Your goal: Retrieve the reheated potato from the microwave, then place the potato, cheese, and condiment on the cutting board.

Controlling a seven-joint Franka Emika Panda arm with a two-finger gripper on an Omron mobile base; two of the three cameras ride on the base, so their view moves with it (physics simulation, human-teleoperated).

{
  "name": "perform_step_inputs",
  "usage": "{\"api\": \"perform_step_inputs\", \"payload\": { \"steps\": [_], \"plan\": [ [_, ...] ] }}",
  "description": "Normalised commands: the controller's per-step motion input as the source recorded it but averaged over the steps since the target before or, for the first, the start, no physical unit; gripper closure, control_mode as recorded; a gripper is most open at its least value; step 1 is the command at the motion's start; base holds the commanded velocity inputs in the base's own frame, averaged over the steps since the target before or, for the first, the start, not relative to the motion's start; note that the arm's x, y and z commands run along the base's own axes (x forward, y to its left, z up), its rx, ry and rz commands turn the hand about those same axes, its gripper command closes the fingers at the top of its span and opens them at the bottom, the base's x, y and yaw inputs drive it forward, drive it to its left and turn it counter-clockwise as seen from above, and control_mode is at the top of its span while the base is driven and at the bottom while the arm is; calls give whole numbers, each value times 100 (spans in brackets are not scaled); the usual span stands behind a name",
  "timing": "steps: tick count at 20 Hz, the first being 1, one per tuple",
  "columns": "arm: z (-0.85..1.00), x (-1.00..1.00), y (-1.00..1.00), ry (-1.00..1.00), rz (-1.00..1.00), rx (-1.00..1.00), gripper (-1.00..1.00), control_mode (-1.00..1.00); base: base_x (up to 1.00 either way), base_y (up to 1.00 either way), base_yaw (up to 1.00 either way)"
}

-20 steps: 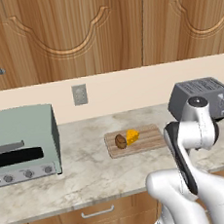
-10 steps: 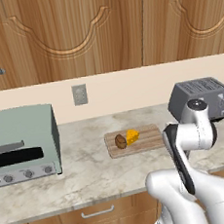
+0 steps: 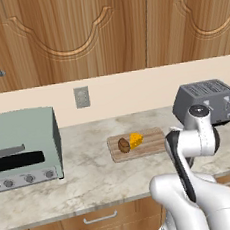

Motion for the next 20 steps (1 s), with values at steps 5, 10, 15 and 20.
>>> {"api": "perform_step_inputs", "payload": {
  "steps": [5,10,15,20],
  "plan": [
    [-12,2,0,-3,-6,-2,-100,-100,0,0,0],
    [-16,2,0,-3,-3,-1,-100,-100,0,0,0],
    [-34,0,0,-1,0,-2,100,-100,0,0,0],
    [-28,0,0,0,0,-1,100,-100,0,0,0]
  ]
}}
